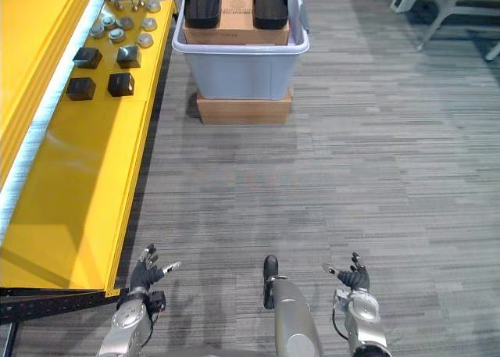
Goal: Walk over and take plastic housings, then place them on the shelf
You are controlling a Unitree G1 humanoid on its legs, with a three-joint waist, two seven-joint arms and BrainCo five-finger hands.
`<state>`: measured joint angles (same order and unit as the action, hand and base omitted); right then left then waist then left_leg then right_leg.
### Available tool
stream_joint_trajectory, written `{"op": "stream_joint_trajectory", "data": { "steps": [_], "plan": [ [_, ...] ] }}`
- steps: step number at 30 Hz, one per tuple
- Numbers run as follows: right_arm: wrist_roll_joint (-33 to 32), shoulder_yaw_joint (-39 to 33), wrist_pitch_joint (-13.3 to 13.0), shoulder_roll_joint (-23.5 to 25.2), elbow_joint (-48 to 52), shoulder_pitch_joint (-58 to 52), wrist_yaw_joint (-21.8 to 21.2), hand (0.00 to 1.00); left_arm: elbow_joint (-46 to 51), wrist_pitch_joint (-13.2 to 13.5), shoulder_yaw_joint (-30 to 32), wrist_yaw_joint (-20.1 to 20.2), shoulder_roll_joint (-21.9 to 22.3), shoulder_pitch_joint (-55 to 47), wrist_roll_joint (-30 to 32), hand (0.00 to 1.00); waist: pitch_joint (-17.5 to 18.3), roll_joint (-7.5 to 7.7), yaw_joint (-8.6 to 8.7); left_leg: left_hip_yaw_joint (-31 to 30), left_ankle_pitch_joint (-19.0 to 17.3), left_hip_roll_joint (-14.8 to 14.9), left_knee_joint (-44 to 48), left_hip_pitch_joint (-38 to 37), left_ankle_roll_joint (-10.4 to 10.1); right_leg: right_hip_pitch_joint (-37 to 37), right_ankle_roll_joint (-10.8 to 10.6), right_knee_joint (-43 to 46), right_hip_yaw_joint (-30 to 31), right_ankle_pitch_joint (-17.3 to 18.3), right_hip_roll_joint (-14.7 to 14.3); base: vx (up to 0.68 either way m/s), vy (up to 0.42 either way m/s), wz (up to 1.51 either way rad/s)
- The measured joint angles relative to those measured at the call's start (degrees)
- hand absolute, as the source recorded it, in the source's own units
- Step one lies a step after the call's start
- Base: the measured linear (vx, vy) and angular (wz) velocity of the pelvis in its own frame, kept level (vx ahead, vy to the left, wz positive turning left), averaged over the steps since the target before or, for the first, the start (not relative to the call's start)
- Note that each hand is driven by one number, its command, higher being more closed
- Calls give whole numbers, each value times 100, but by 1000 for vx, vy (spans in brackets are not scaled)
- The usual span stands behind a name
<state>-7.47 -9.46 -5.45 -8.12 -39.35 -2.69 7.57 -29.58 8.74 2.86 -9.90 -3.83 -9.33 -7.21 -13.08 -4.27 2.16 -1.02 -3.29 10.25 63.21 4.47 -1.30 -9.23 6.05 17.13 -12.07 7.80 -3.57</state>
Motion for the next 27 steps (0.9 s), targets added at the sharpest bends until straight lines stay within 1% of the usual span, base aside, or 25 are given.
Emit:
{"op": "stream_joint_trajectory", "data": {
  "steps": [1, 2, 3, 4, 5, 6, 8, 9, 10, 11, 12, 13, 14, 15, 16, 17, 18, 20, 21, 22, 23, 24, 25, 26, 27],
  "plan": [
    [-39, 11, -35, 62, 20, 0, 1, 0, -1, -1, 2, -2, 2, -26, -3, 0, -30, 54, -23, 149, -161, 82, 377, 269, 112, 257, 22, -130, 31, 60, -31, 674, -202, -7],
    [-108, 12, -69, 161, 37, 6, 3, 0, 3, -4, -11, -2, 9, -104, -15, 0, -48, 185, -116, 410, -419, 80, 602, 796, 222, 723, 42, -431, 99, 121, -32, 528, -154, -10],
    [-133, 11, -68, 176, 43, -1, 4, 0, 12, -7, -15, 1, 27, -132, -38, 0, -40, 222, -168, 528, -534, 56, 528, 1023, 223, 917, 41, -596, 140, 122, -31, 521, -138, -12],
    [-163, -18, -72, 183, 58, 9, 6, 0, 97, -7, -20, 7, 64, -195, -113, 0, -54, 256, -248, 723, -778, -58, 97, 1526, 176, 1297, 30, -955, 190, 130, -34, 523, -74, -12],
    [-194, -71, -69, 157, 47, 32, 10, 0, 99, -11, -29, 36, 96, -213, -113, 0, -64, 273, -309, 762, -940, -301, -802, 1859, 112, 1574, -32, -1183, 229, 183, 15, 533, -45, -10],
    [-209, -106, -60, 148, 23, 41, 12, 0, 100, -12, -40, 57, 99, -227, -112, 0, -89, 312, -335, 739, -939, -446, -1420, 1931, 109, 1710, -47, -1267, 250, 232, 59, 653, -8, -13],
    [-214, -251, -51, 135, -29, 86, 103, 0, 102, -22, -42, 99, 120, -296, -111, 0, -103, 315, -347, 589, -562, -891, -3803, 2012, -158, 2143, -181, -1483, 362, 420, 144, 578, 55, -26],
    [-213, -353, -48, 137, -38, 88, 137, 0, 105, -28, -45, 96, 154, -316, -110, 0, -81, 261, -387, 590, -308, -924, -4740, 1927, -151, 2309, -230, -1568, 477, 496, 123, 589, 115, -76],
    [-212, -410, -50, 140, -209, 111, 183, 0, 96, -51, -32, 91, 134, -300, -109, 0, -47, 214, -508, 615, 449, -946, -5012, 1869, 19, 2573, -356, -1614, 765, 702, 155, 596, 159, -80],
    [-212, -400, -35, 146, -257, 120, 198, 0, 91, -70, -14, 89, 132, -315, -109, 0, -20, 255, -506, 621, 768, -963, -5009, 1828, 230, 2630, -389, -1600, 849, 730, 199, 725, 212, -69],
    [-213, -399, -30, 183, -251, 106, 217, 0, 106, -64, 1, 90, 136, -248, -109, 0, 70, 367, -482, 685, 856, -1042, -4877, 1890, 413, 2545, -388, -1389, 951, 741, 373, 619, 186, -23],
    [-208, -417, -31, 196, -250, 113, 215, 0, 108, -69, -4, 92, 145, -199, -109, 0, 79, 402, -456, 753, 721, -1062, -4731, 1916, 529, 2441, -390, -1176, 1026, 739, 442, 621, 194, -28],
    [-204, -426, -28, 209, -270, 93, 214, 0, 115, -71, -26, 99, 163, -150, -109, 0, 104, 467, -473, 923, 414, -1078, -4411, 1913, 612, 2262, -411, -619, 1193, 741, 570, 608, 188, -42],
    [-201, -430, -25, 213, -422, 105, 213, 0, 99, -76, -28, 98, 153, -165, -109, 0, 131, 515, -467, 1028, 18, -1123, -4136, 1732, 678, 2058, -632, 249, 1265, 675, 673, 603, 183, -44],
    [-200, -436, -20, 215, -486, 96, 213, 0, 98, -81, -36, 95, 137, -180, -109, 0, 138, 520, -449, 1055, -151, -1142, -4057, 1580, 699, 1920, -827, 791, 1249, 559, 696, 595, 186, -24],
    [-199, -492, -14, 268, -502, 17, 211, 0, 103, -82, -95, 91, 73, -172, -109, 0, 144, 524, -404, 1030, -442, -1214, -4029, 1243, 727, 1488, -1470, 2117, 1241, 86, 808, 575, 176, 5],
    [-196, -530, -8, 336, -505, -37, 206, 0, 97, -100, -120, 91, 17, -117, -108, 0, 139, 547, -347, 986, -676, -1293, -4041, 878, 746, 999, -1506, 3422, 1159, -7, 974, 559, 162, 11],
    [-189, -519, 44, 372, -493, -56, 187, 0, 94, -104, -113, 81, 20, -100, -109, 0, 141, 533, -301, 973, -857, -1330, -4220, 347, 749, 510, -1043, 4257, 822, 281, 1205, 546, 106, 5],
    [-148, -445, 44, 387, -471, -137, 134, 0, 98, -99, -117, 73, 16, -74, -109, 0, 160, 499, -286, 930, -972, -1295, -4520, -228, 722, 9, -821, 4271, 386, 610, 1360, 526, 74, 4],
    [-141, -382, 43, 385, -470, -143, 109, 0, 98, -92, -115, 75, 3, -58, -110, 0, 161, 492, -280, 896, -1002, -1270, -4625, -407, 706, -177, -789, 4117, 223, 740, 1385, 565, 13, 15],
    [-140, -292, 48, 388, -479, -113, 93, 0, 70, -84, -99, 76, -69, -47, -111, 0, 162, 481, -275, 871, -1009, -1189, -4760, -696, 685, -407, -819, 3455, -25, 869, 1360, 563, -53, 25],
    [-139, -295, 47, 383, -481, -114, 92, 0, 46, -86, -103, 83, -81, -67, -112, 0, 157, 466, -226, 861, -1032, -1093, -4856, -922, 637, -590, -846, 2500, -216, 849, 1304, 558, -80, 25],
    [-139, -295, 46, 373, -481, -111, 94, 0, 36, -86, -94, 82, -82, -64, -111, 0, 156, 456, -212, 838, -1070, -1034, -4896, -1007, 570, -648, -870, 1985, -237, 770, 1228, 467, -108, 30],
    [-134, -295, 46, 374, -483, -111, 96, 0, 7, -86, -79, 78, -116, -84, -110, 0, 169, 489, -179, 753, -1162, -975, -4972, -1146, 411, -713, -910, 825, -181, 392, 1043, 352, -96, 32],
    [-122, -295, 47, 376, -488, -132, 100, 0, -27, -85, -75, 76, -144, -102, -108, 0, 185, 515, -155, 741, -1223, -972, -5003, -1218, 310, -709, -904, 336, -111, 99, 1006, 454, -154, 53]
  ]
}}
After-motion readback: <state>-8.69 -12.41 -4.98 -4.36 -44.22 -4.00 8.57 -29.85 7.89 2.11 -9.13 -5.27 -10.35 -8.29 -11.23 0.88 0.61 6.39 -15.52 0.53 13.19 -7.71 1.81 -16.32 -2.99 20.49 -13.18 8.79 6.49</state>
